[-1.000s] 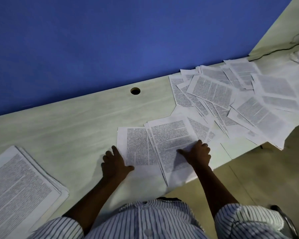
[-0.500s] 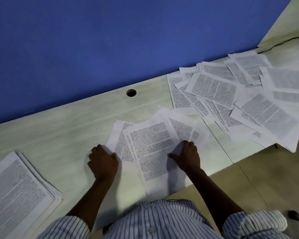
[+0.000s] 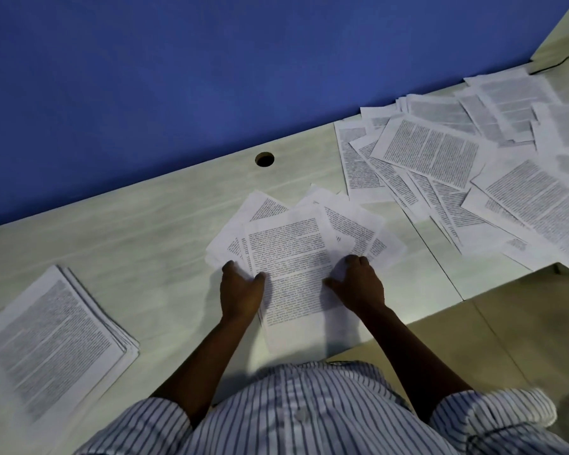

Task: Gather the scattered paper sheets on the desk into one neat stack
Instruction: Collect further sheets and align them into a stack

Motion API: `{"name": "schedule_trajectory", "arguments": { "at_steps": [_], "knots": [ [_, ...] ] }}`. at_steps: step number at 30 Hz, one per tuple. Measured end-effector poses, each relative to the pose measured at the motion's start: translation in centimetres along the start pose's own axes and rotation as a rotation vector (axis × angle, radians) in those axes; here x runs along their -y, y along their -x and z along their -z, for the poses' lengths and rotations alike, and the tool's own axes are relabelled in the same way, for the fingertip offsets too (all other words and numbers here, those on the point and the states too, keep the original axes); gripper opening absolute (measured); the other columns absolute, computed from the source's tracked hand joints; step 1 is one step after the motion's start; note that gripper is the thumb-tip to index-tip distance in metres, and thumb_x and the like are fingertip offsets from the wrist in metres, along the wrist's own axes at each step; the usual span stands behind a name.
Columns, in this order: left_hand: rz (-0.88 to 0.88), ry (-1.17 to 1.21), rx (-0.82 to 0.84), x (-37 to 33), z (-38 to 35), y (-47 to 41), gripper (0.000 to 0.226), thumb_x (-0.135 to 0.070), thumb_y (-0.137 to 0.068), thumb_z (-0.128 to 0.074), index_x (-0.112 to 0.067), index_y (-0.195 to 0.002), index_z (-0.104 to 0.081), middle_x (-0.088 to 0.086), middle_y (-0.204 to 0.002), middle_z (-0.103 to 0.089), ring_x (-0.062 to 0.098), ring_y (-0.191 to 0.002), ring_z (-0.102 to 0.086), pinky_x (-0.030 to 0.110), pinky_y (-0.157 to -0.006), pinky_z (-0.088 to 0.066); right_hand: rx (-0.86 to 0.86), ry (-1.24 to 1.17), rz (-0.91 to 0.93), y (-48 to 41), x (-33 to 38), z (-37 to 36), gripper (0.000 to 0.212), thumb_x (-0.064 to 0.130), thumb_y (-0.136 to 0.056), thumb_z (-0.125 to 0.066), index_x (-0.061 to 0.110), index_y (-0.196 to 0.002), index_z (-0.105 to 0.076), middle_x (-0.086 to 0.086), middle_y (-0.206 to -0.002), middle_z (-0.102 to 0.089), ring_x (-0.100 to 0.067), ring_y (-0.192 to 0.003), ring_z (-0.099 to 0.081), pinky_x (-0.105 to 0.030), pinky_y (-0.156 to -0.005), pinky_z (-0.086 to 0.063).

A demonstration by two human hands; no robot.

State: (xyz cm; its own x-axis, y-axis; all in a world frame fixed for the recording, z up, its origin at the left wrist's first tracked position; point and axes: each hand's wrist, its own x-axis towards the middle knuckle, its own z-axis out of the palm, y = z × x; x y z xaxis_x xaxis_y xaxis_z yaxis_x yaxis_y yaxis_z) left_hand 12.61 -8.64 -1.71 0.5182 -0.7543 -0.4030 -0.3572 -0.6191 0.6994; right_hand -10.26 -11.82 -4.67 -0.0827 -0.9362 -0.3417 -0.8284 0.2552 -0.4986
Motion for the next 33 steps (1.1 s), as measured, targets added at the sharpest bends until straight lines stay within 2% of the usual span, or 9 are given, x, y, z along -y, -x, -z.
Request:
{"name": "schedule_trajectory", "arguments": {
  "at_steps": [3,7,10,13,19,23,26,28,33],
  "knots": [
    [0.012,-0.069,-0.094,0.9,0.1,0.6,0.071,-0.027,-0.082,-0.078,0.0,-0.138,-0.045,0.019,-0.141,-0.052,0.036,-0.131,-0.048,0.039,-0.104,-0.041,-0.07,-0.097,-0.046,-0.1,-0.7,0.7,0.052,0.045,-0.085,-0.073,0.01,-0.121,-0.061,-0.012,-0.121,-0.056,-0.032,-0.107,-0.061,-0.037,-0.086,-0.05],
    [-0.083,-0.188,-0.022,2.0,-0.4,0.3,0.08,-0.051,-0.073,-0.081,-0.005,-0.13,-0.049,0.014,-0.132,-0.059,0.034,-0.127,-0.052,0.047,-0.101,-0.048,-0.308,-0.095,-0.222,-0.2,-2.2,1.6,0.062,0.038,-0.083,-0.076,-0.001,-0.126,-0.055,-0.024,-0.125,-0.054,-0.043,-0.116,-0.052,-0.045,-0.091,-0.049],
    [-0.128,-0.319,0.038,1.6,-0.4,-0.9,0.093,-0.061,-0.067,-0.08,-0.006,-0.134,-0.044,0.012,-0.135,-0.055,0.032,-0.129,-0.049,0.049,-0.1,-0.047,-0.279,-0.031,-0.267,-1.2,-2.1,1.9,0.069,0.041,-0.079,-0.079,-0.004,-0.125,-0.051,-0.027,-0.123,-0.053,-0.046,-0.116,-0.049,-0.051,-0.089,-0.049],
    [-0.172,-0.393,0.094,1.3,-0.3,-2.3,0.09,-0.057,-0.066,-0.081,-0.01,-0.133,-0.042,0.009,-0.135,-0.055,0.029,-0.127,-0.051,0.047,-0.099,-0.047,-0.235,0.027,-0.204,-2.5,-1.0,2.1,0.065,0.043,-0.081,-0.077,0.0,-0.123,-0.053,-0.023,-0.123,-0.054,-0.044,-0.116,-0.049,-0.048,-0.088,-0.049],
    [-0.151,-0.338,0.203,0.1,0.5,-5.9,0.089,-0.056,-0.073,-0.077,-0.014,-0.141,-0.037,0.009,-0.141,-0.054,0.03,-0.127,-0.053,0.047,-0.102,-0.048,-0.139,0.134,-0.079,-4.2,0.7,1.7,0.064,0.046,-0.082,-0.073,0.011,-0.132,-0.052,-0.009,-0.135,-0.05,-0.038,-0.119,-0.045,-0.045,-0.09,-0.046],
    [-0.173,-0.383,0.174,-1.0,0.1,-7.1,0.079,-0.062,-0.067,-0.077,-0.015,-0.123,-0.045,0.007,-0.126,-0.061,0.028,-0.114,-0.06,0.046,-0.092,-0.053,-0.062,0.199,0.018,-5.0,1.4,1.8,0.064,0.043,-0.084,-0.07,0.016,-0.138,-0.049,-0.002,-0.147,-0.043,-0.036,-0.123,-0.042,-0.043,-0.094,-0.042],
    [-0.212,-0.443,0.208,-2.1,-0.6,-6.9,0.093,-0.064,-0.065,-0.079,-0.017,-0.135,-0.04,0.006,-0.137,-0.054,0.028,-0.125,-0.054,0.047,-0.099,-0.049,-0.015,0.238,0.093,-5.6,1.8,2.0,0.061,0.038,-0.085,-0.068,0.017,-0.14,-0.049,-0.001,-0.153,-0.04,-0.037,-0.126,-0.041,-0.043,-0.098,-0.041],
    [-0.271,-0.481,0.238,-2.3,-0.8,-6.3,0.097,-0.059,-0.065,-0.081,-0.018,-0.14,-0.036,0.005,-0.141,-0.05,0.028,-0.129,-0.051,0.046,-0.102,-0.046,-0.005,0.235,0.142,-5.6,1.9,2.0,0.06,0.036,-0.084,-0.069,0.015,-0.137,-0.052,-0.004,-0.151,-0.042,-0.037,-0.126,-0.042,-0.043,-0.099,-0.042],
    [-0.415,-0.591,0.247,-0.1,-0.1,-5.2,0.102,-0.05,-0.062,-0.084,-0.016,-0.142,-0.031,0.003,-0.136,-0.051,0.027,-0.124,-0.054,0.04,-0.097,-0.049,-0.015,0.168,0.166,-3.6,2.0,0.6,0.054,0.031,-0.081,-0.073,0.007,-0.126,-0.057,-0.014,-0.134,-0.05,-0.038,-0.115,-0.048,-0.041,-0.092,-0.046]
  ]
}}
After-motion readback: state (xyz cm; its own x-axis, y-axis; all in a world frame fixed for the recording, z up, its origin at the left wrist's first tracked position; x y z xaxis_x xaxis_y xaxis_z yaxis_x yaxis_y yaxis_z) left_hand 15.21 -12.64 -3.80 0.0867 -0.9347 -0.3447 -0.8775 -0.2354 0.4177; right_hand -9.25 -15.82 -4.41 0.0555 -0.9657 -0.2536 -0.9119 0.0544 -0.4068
